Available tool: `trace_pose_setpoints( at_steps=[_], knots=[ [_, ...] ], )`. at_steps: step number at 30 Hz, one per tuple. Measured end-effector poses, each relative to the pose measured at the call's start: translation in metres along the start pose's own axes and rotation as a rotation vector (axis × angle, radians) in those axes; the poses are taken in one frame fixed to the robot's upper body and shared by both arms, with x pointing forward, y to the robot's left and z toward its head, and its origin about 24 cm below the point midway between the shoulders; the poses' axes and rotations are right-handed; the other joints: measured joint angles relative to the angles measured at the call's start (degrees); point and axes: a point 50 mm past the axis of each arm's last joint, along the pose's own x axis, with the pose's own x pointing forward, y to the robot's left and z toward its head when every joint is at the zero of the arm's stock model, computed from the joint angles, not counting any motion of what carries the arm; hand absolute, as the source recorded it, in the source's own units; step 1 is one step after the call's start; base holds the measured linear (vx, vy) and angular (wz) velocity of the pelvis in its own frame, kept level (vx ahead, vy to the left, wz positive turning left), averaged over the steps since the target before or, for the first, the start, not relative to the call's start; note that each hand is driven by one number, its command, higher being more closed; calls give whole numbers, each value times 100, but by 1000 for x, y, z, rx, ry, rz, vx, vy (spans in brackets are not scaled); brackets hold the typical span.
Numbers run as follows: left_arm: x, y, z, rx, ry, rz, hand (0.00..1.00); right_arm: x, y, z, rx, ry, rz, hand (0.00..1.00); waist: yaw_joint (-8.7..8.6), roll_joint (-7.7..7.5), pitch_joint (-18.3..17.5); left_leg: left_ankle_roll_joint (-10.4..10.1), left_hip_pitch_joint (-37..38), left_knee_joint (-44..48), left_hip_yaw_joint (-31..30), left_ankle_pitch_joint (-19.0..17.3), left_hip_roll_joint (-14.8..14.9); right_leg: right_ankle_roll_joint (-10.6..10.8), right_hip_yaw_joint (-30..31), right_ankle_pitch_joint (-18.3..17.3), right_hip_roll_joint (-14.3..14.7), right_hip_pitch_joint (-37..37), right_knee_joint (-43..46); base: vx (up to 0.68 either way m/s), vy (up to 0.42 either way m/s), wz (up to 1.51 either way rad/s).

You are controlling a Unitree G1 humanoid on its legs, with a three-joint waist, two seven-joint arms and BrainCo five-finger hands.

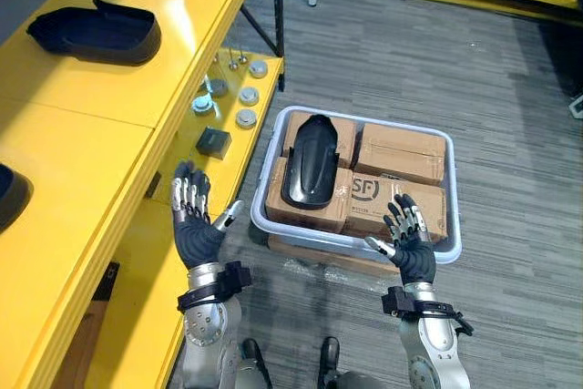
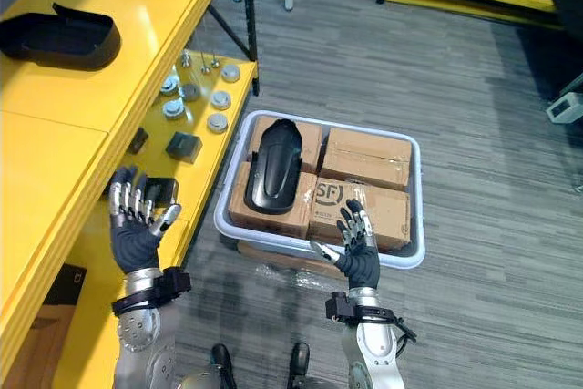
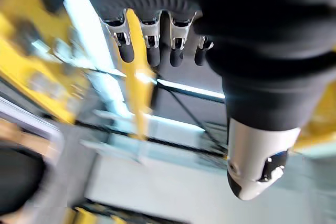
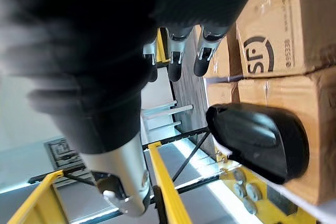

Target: Walk over and take plastic housings, then place them on the shelf

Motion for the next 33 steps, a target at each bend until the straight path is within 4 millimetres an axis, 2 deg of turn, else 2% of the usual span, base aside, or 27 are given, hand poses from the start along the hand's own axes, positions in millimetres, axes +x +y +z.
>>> trace_pose_setpoints(
  at_steps=[1, 2, 3, 5, 6, 8, 9, 12, 14, 17, 22, 26, 27, 30, 33],
  knots=[
    [1, 0, -7, 8, 26, 3, 0, 5, -3, 1, -14, -9, -27, 0, -1, 13, 28, -18, 3, -115, -65, 87, -47, 0, -75, 0, -26, 0, 0, 31, -19, 72],
    [1, 1, -21, 34, 87, 15, 0, 19, -10, 4, -49, -36, -75, 0, 7, 58, 122, -1, 21, -332, -208, 228, -136, -2, -209, -4, -73, 5, 1, 33, 11, 63],
    [1, 4, -31, 67, 133, 22, 0, 35, -13, 7, -65, -57, -114, 0, 10, 96, 234, 25, 24, -437, -282, 309, -201, -4, -300, -5, -110, 3, 6, 27, 30, 59],
    [-2, 11, -54, 139, 241, 18, 0, 82, -13, 19, -114, -97, -194, 0, 67, 195, 577, 114, 2, -536, -321, 436, -327, -13, -347, -19, -219, -18, 12, -10, 43, 28],
    [-3, 13, -60, 157, 268, 13, 0, 95, -13, 24, -118, -106, -214, 0, 100, 234, 671, 137, -8, -535, -322, 455, -338, -12, -352, -19, -248, -31, 28, -33, 34, 10],
    [-4, 19, -73, 220, 332, 6, 0, 134, -9, 49, -119, -148, -283, 0, 218, 342, 940, 155, -107, -489, -324, 477, -360, -12, -354, -19, -296, -143, 137, -53, 37, 3],
    [-4, 24, -82, 265, 370, 0, 0, 152, -10, 62, -117, -159, -329, 0, 346, 355, 963, 175, -233, -467, -328, 492, -360, -12, -353, -19, -308, -293, 202, -48, 27, 1],
    [-7, 37, -104, 345, 476, 1, 0, 183, -12, 92, -108, -176, -421, 0, 490, 359, 1038, 178, -519, -330, -465, 491, -359, -13, -423, -18, -327, -513, 314, -7, 2, 13],
    [-9, 41, -111, 375, 518, 1, 0, 195, -13, 107, -110, -184, -456, 0, 588, 360, 1086, 180, -639, -287, -483, 489, -362, -14, -431, -17, -344, -635, 371, 4, 1, 6],
    [-11, 43, -119, 410, 557, -3, 0, 206, -16, 119, -121, -161, -489, 0, 689, 363, 1119, 226, -831, -178, -514, 454, -362, -15, -423, -15, -361, -797, 450, 2, 2, 1],
    [-11, 44, -125, 426, 588, 0, 0, 217, -24, 119, -137, -51, -534, 0, 775, 400, 1184, 288, -1162, 164, -640, 321, -351, 10, -419, 12, -363, -956, 487, -3, 5, 2],
    [-4, 41, -126, 422, 588, 7, 0, 222, -26, 121, -148, 8, -546, 0, 812, 487, 1276, 338, -1410, 409, -720, 251, -349, 22, -423, 84, -366, -1079, 485, -18, 22, 2],
    [-2, 41, -126, 415, 589, 18, 0, 223, -27, 124, -152, 7, -546, 100, 824, 509, 1289, 347, -1482, 480, -767, 221, -351, 27, -434, 89, -364, -1099, 483, -32, 36, 7],
    [3, 40, -126, 398, 586, 29, 0, 226, -31, 130, -176, 21, -551, 100, 892, 514, 1292, 348, -1686, 614, -806, 189, -346, 42, -433, 109, -359, -1228, 484, -34, 34, 1],
    [6, 39, -126, 379, 591, 40, 0, 224, -41, 125, -199, 77, -555, 100, 938, 514, 1293, 355, -1772, 697, -896, 185, -351, 45, -450, 112, -345, -1243, 485, -20, 18, 8]
  ],
)
